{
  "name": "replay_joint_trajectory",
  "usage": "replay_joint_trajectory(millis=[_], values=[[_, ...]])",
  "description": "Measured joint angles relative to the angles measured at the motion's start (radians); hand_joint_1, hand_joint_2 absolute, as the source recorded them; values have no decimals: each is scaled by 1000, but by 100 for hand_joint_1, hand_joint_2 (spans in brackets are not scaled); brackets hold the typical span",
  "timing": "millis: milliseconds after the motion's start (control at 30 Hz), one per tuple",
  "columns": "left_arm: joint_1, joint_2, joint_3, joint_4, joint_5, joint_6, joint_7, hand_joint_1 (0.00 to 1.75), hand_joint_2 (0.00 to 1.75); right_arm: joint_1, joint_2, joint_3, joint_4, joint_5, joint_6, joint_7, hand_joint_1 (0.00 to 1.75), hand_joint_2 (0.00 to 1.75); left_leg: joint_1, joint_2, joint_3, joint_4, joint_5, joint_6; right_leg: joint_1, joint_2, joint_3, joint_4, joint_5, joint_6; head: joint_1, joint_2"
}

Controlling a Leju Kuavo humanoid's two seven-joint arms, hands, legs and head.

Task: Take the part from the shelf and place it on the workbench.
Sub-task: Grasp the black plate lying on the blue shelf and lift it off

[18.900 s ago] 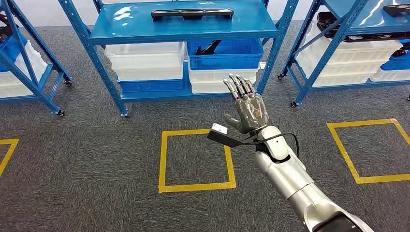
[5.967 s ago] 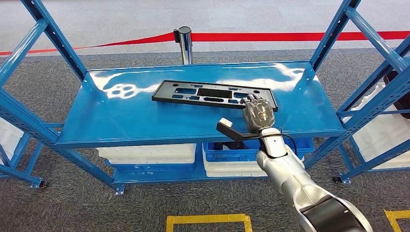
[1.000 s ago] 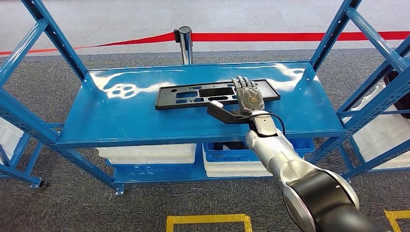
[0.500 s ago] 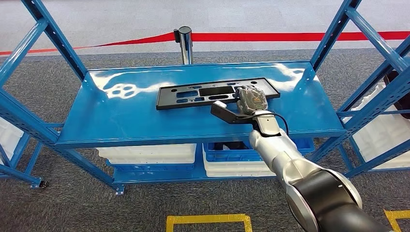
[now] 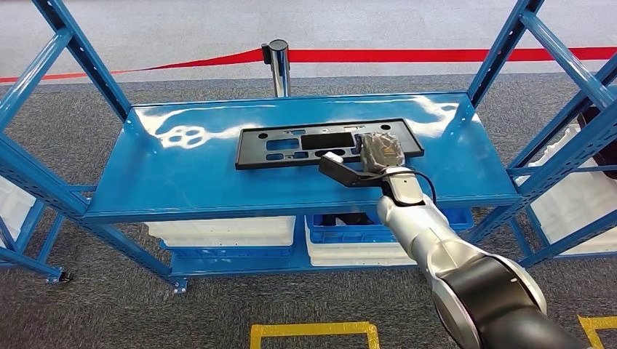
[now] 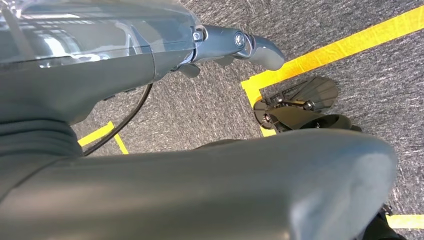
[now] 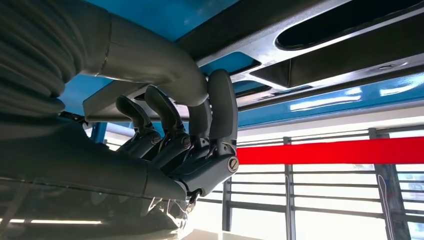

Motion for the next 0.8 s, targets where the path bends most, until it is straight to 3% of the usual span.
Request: replay_joint_trajectory(millis=[100, 467, 800], values=[[0, 0, 7, 0, 0, 0, -1, 0, 0, 1, -2, 0, 0, -5, -9, -9, 174, 175, 0, 0, 0, 0, 0, 0, 0, 0, 0, 0, 0, 0, 0, 0], [0, -2, 27, 0, 9, 5, -14, 0, 0, 24, -2, -8, -19, -74, -99, -107, 175, 175, 0, 0, 0, 0, 0, 0, 0, 0, 0, 0, 0, 0, 0, 0], [0, -5, 69, 0, 35, 17, -23, 0, 0, 152, 7, -19, -216, -161, -147, -172, 175, 175, 0, 0, 0, 0, 0, 0, 0, 0, 0, 0, 0, 0, 0, 0]])
